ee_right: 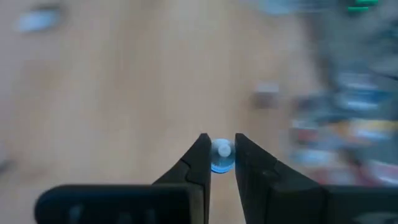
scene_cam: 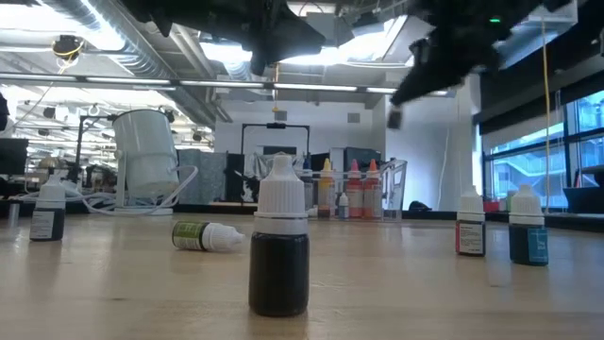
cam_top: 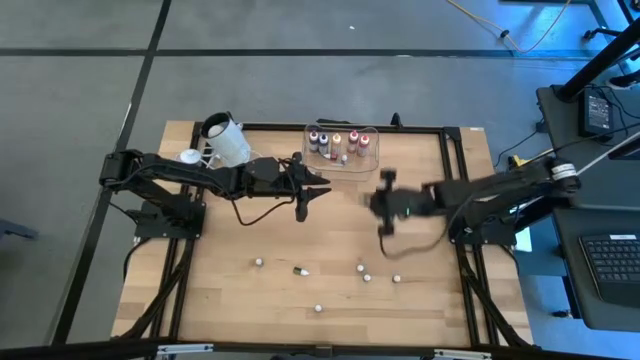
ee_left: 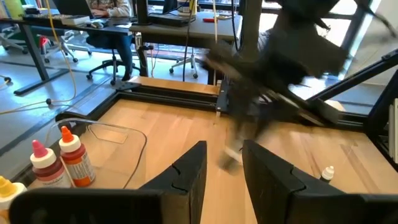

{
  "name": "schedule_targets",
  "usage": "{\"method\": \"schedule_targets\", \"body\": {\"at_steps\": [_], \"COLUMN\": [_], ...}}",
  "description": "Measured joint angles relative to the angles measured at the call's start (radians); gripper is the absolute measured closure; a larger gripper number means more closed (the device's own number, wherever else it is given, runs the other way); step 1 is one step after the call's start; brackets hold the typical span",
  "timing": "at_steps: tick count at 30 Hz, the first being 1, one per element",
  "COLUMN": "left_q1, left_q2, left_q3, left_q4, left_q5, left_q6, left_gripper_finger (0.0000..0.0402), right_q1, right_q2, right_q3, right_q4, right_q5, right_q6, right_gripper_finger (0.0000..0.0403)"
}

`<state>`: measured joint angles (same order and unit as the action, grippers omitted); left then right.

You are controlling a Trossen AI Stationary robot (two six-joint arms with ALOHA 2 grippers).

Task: Pick & Place food coloring
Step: Put the top small blue food coloring bottle into the transparent container

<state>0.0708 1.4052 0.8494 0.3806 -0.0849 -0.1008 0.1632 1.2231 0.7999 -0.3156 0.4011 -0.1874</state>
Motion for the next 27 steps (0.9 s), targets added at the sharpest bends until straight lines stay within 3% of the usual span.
{"method": "schedule_targets", "body": {"at_steps": [6, 12, 19, 27], "left_q1": [0.000, 0.000, 0.000, 0.002], "left_q2": [0.000, 0.000, 0.000, 0.000], "left_q3": [0.000, 0.000, 0.000, 0.000], "left_q4": [-0.010, -0.016, -0.019, -0.028], "left_q5": [0.000, -0.002, -0.002, -0.003], "left_q6": [0.000, 0.001, 0.002, 0.018], "left_gripper_finger": [0.0306, 0.0304, 0.0302, 0.0302], "right_q1": [-0.273, -0.507, -0.605, -0.645], "right_q2": [-0.022, 0.085, 0.254, 0.421], "right_q3": [0.054, 0.048, 0.069, 0.219], "right_q4": [0.062, 0.209, 0.267, 0.184], "right_q5": [-0.011, -0.304, -0.361, -0.430], "right_q6": [-0.031, -0.001, -0.001, -0.001], "right_gripper_finger": [0.0348, 0.0347, 0.0346, 0.0346]}}
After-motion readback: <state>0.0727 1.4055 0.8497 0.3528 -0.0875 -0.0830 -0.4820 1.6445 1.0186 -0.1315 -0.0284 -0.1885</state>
